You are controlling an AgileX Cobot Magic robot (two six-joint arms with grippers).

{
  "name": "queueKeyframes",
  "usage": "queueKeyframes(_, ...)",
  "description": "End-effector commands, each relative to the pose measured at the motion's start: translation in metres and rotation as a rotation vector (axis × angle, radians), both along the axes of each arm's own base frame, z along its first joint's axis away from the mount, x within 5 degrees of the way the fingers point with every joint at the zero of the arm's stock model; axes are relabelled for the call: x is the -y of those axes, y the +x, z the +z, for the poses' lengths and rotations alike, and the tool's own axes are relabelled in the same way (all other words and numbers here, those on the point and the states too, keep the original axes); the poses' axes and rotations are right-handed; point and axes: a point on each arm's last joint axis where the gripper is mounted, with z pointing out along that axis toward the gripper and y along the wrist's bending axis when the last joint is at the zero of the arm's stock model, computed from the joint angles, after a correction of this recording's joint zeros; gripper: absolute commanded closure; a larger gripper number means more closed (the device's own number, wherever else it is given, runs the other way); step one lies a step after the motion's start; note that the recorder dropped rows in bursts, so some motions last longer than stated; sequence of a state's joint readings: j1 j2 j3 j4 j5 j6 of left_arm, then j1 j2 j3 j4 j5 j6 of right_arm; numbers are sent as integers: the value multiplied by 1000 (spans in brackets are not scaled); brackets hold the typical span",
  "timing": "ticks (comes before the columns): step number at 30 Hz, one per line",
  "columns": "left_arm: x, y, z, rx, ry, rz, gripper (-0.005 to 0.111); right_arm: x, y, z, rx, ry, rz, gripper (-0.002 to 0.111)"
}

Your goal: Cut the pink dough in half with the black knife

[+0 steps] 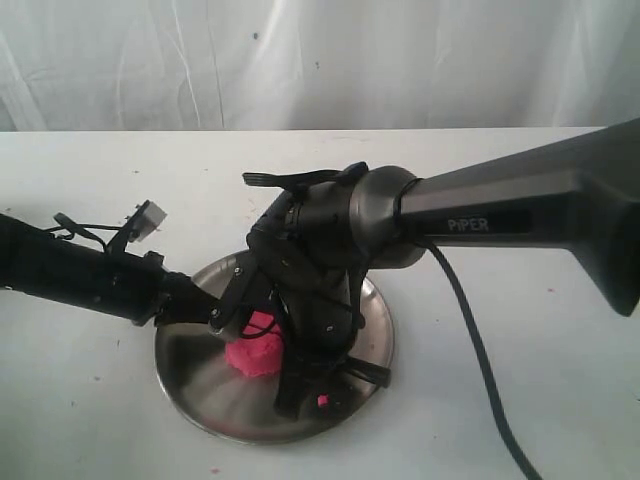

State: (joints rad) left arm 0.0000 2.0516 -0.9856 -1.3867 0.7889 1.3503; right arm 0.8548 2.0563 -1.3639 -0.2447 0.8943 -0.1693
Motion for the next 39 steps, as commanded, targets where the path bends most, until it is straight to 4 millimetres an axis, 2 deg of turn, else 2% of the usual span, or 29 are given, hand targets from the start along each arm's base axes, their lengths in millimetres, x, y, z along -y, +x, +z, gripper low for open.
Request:
queueKeyframes(1, 2, 2, 7, 12, -27, -29, 107, -1, -1, -4, -13, -1, 4, 108)
queueKeyframes(4, 3, 3, 26, 67, -38, -37, 107, 0, -1, -7, -17, -8, 5, 108)
queueKeyframes(6, 3, 3, 29, 79, -27, -37, 107, 0, -1, -7, -16, -9, 6, 108)
queueKeyframes(11, -1, 1, 21, 64, 27, -4, 107, 1, -2, -5, -26, -26, 1, 108)
queueKeyframes(23, -1, 1, -1, 2, 38, 2, 107, 2, -3, 16, 8, 18, -1, 108)
queueKeyframes(30, -1, 1, 0, 0, 25, 2, 107, 1, -3, 16, 5, 27, -5, 108)
queueKeyframes(33, 1, 1, 4, 2, -6, 0, 107, 1, -3, 15, 4, 26, -4, 108)
queueKeyframes(39, 3, 4, 32, 63, -23, -51, 107, 1, -4, 12, 3, 39, -8, 108)
